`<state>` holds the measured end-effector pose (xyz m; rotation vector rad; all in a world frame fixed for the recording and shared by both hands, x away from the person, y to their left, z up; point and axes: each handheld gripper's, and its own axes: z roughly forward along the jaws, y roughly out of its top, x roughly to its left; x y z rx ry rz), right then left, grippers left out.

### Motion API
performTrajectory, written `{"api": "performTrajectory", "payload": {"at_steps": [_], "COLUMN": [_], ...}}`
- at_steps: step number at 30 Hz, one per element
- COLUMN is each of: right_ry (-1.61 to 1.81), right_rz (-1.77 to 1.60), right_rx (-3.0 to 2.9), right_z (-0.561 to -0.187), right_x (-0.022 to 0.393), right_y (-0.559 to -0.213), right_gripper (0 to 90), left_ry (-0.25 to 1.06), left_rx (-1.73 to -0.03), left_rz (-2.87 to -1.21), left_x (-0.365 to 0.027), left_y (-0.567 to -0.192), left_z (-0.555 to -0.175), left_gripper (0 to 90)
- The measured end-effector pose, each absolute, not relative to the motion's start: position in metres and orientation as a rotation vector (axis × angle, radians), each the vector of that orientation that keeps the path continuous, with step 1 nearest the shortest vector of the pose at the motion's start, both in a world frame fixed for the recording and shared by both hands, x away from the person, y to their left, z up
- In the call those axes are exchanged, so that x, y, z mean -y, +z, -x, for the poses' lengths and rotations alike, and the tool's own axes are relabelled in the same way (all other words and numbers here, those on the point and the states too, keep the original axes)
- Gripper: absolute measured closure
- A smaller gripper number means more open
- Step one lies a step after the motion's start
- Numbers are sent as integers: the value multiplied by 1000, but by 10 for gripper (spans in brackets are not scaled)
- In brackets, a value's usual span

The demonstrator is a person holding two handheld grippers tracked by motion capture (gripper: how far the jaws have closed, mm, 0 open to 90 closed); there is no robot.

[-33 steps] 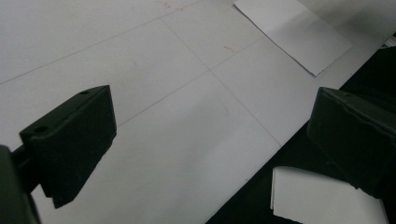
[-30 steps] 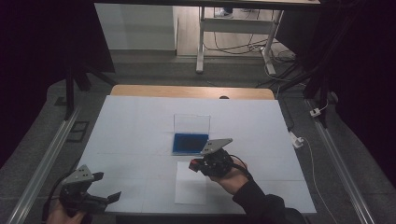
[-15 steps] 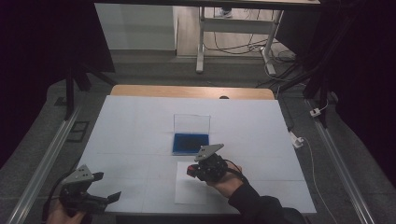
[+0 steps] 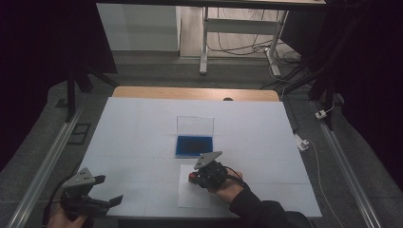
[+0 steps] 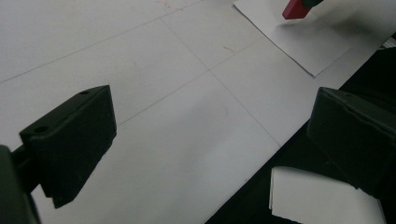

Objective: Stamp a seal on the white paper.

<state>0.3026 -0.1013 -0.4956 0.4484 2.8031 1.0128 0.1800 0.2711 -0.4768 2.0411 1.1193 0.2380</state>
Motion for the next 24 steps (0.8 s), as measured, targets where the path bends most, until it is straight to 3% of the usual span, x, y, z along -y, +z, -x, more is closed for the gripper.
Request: {"api": "performTrajectory", "payload": {"at_steps": [24], "right_ry": [979], "right_rz": [-400], "right_rx": [-2782], "right_z": [-299], "right_x": [101], "right_y": [-507], "right_gripper": [802], "left_ry": [241], "left_rx": [-1116], "left_rz": [-2049], "left_x": [-271], "left_y": [-477], "left_z": [-180], "left_gripper": [17]}}
